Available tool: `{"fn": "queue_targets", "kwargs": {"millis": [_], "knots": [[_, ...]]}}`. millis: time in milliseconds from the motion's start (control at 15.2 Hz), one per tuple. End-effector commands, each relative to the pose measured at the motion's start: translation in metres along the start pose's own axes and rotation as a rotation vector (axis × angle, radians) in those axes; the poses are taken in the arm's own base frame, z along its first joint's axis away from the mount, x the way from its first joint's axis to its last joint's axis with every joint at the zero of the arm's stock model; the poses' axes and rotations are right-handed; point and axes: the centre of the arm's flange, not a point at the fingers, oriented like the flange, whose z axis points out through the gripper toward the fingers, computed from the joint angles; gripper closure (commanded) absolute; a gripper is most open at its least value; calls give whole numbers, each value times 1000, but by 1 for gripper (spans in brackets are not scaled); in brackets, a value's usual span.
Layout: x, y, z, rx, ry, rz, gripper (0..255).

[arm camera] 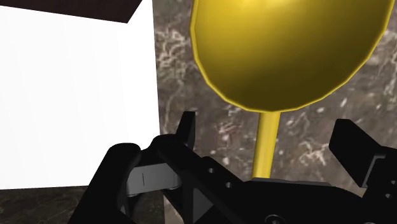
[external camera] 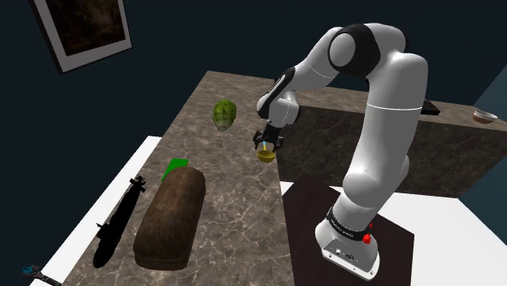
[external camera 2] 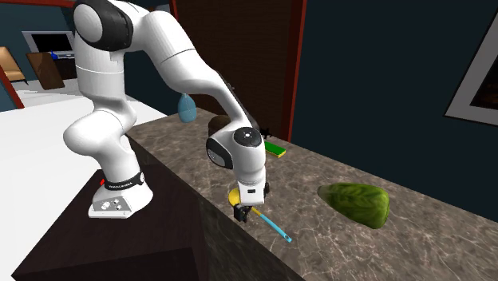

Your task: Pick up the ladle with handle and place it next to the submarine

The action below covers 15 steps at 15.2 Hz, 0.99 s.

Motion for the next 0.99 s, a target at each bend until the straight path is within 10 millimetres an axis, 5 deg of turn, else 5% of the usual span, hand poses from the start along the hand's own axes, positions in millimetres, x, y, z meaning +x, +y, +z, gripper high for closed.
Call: {"fn": "queue_targets", "kwargs": {"millis": [0,66,660,924], "knots": [[0,0,0,0,0,0,0],[0,0,0,0,0,0,255],[0,0,0,0,0,0,255],[-2,-4,-21,0,0,0,255]]}}
